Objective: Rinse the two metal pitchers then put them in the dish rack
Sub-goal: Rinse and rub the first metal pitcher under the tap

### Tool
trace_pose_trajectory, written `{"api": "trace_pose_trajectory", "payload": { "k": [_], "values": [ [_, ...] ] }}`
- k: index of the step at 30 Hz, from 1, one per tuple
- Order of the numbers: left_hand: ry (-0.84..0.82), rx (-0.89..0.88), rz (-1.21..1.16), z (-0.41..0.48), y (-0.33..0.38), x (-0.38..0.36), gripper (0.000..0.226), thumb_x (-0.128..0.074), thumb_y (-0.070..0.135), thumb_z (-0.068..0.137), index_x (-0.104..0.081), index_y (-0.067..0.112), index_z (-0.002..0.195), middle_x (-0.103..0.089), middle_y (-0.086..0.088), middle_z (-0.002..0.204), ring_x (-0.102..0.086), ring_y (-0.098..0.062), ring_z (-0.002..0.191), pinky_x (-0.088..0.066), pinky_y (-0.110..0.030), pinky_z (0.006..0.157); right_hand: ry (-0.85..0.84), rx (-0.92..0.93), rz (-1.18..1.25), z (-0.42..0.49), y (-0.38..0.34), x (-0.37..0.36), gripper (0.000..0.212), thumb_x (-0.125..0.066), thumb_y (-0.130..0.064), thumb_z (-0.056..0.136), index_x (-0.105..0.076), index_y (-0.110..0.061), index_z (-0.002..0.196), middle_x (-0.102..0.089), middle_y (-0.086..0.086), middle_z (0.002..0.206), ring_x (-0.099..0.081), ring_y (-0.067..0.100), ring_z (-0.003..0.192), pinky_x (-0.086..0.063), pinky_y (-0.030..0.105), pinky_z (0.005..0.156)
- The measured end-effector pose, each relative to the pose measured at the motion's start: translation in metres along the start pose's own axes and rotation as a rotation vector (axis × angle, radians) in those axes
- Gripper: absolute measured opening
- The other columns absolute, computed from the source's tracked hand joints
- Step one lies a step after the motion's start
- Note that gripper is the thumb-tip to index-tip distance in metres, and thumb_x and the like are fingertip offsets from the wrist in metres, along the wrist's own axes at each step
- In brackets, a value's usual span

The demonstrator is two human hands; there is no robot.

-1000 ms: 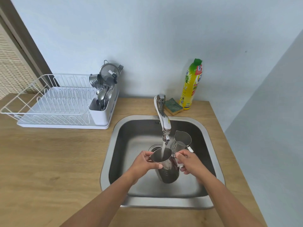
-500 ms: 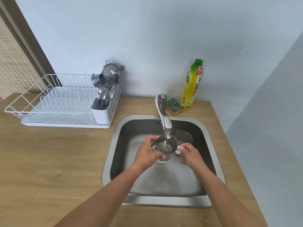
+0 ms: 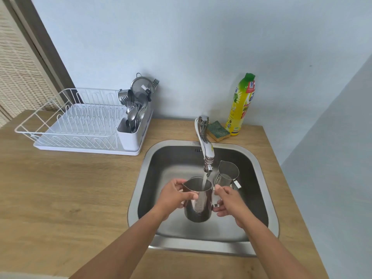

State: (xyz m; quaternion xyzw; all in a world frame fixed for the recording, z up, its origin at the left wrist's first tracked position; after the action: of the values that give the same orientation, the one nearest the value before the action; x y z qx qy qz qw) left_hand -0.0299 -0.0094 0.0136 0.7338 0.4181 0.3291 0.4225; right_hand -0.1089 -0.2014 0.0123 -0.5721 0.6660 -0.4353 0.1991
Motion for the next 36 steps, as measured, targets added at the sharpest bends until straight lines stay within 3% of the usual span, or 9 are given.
{"api": "trace_pose_trajectory", "payload": {
  "k": [5, 9, 12, 15, 20, 25, 31, 36],
  "values": [
    [-0.096, 0.05, -0.15, -0.001, -0.008, -0.026, 0.059, -0.081, -0.005, 0.073, -0.05, 0.006, 0.122, -0.074, -0.005, 0.11, -0.069, -0.016, 0.09, -0.055, -0.031, 0.076, 0.142, 0.046, -0.132, -0.007, -0.008, 0.025, 0.03, -0.055, -0.042, 0.094, -0.063, -0.013, 0.094, -0.065, 0.008, 0.084, -0.066, 0.024, 0.063, -0.054, 0.032, 0.058],
    [-0.09, -0.065, -0.144, 0.006, 0.001, -0.031, 0.066, -0.081, -0.013, 0.066, -0.05, 0.006, 0.121, -0.074, -0.005, 0.111, -0.069, -0.019, 0.102, -0.056, -0.028, 0.08, 0.191, 0.068, 0.0, -0.006, -0.01, 0.027, 0.021, -0.055, -0.031, 0.095, -0.063, -0.012, 0.096, -0.067, 0.009, 0.096, -0.064, 0.025, 0.074, -0.057, 0.036, 0.066],
    [-0.058, -0.133, -0.077, 0.009, 0.005, -0.02, 0.067, -0.086, -0.008, 0.061, -0.054, 0.013, 0.116, -0.073, 0.004, 0.109, -0.066, -0.01, 0.109, -0.053, -0.025, 0.089, 0.118, 0.029, 0.133, 0.0, -0.006, 0.014, 0.02, -0.054, -0.027, 0.097, -0.062, -0.009, 0.098, -0.067, 0.017, 0.099, -0.065, 0.025, 0.073, -0.057, 0.034, 0.059],
    [-0.052, -0.117, -0.04, 0.013, -0.001, -0.01, 0.069, -0.092, 0.002, 0.054, -0.057, 0.015, 0.112, -0.075, 0.002, 0.108, -0.068, -0.013, 0.107, -0.053, -0.035, 0.099, 0.022, -0.022, 0.109, 0.0, -0.005, 0.008, 0.02, -0.052, -0.028, 0.1, -0.059, -0.009, 0.095, -0.061, 0.018, 0.087, -0.066, 0.027, 0.068, -0.056, 0.032, 0.054],
    [-0.04, -0.096, -0.07, 0.013, -0.003, -0.016, 0.073, -0.092, 0.005, 0.05, -0.057, 0.016, 0.112, -0.076, 0.001, 0.107, -0.069, -0.016, 0.108, -0.051, -0.044, 0.101, 0.084, 0.029, 0.075, 0.0, -0.002, 0.01, 0.022, -0.053, -0.032, 0.099, -0.061, -0.012, 0.099, -0.061, 0.014, 0.085, -0.065, 0.026, 0.068, -0.059, 0.037, 0.064],
    [-0.06, -0.105, -0.077, 0.016, 0.0, -0.01, 0.068, -0.09, -0.004, 0.057, -0.056, 0.01, 0.114, -0.075, -0.004, 0.108, -0.069, -0.022, 0.108, -0.053, -0.042, 0.099, 0.001, 0.061, 0.023, 0.0, -0.004, 0.017, 0.021, -0.057, -0.032, 0.097, -0.063, -0.012, 0.099, -0.062, 0.015, 0.085, -0.062, 0.026, 0.07, -0.06, 0.037, 0.064],
    [-0.072, -0.109, -0.057, 0.02, 0.006, -0.014, 0.067, -0.091, -0.002, 0.057, -0.056, 0.013, 0.112, -0.075, -0.002, 0.107, -0.07, -0.017, 0.104, -0.054, -0.036, 0.096, 0.064, 0.072, 0.033, 0.001, 0.0, 0.017, 0.022, -0.055, -0.031, 0.098, -0.062, -0.01, 0.101, -0.062, 0.013, 0.084, -0.064, 0.026, 0.073, -0.061, 0.038, 0.065],
    [-0.078, -0.078, -0.028, 0.017, 0.001, -0.017, 0.065, -0.092, 0.001, 0.059, -0.056, 0.013, 0.112, -0.076, -0.002, 0.105, -0.071, -0.019, 0.101, -0.055, -0.029, 0.084, 0.058, 0.055, 0.02, 0.004, 0.001, 0.021, 0.02, -0.058, -0.031, 0.097, -0.063, -0.011, 0.099, -0.063, 0.016, 0.083, -0.064, 0.027, 0.068, -0.062, 0.038, 0.064]
  ]
}}
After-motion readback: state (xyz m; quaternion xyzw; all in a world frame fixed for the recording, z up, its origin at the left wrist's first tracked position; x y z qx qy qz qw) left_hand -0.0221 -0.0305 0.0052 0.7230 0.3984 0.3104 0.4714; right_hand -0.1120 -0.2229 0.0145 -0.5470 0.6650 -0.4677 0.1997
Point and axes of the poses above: each hand's wrist, its own z-axis towards the middle knuckle, its own x-axis out of the back of the hand, y = z × x, the point moved 2 cm from there along z, towards the middle knuckle
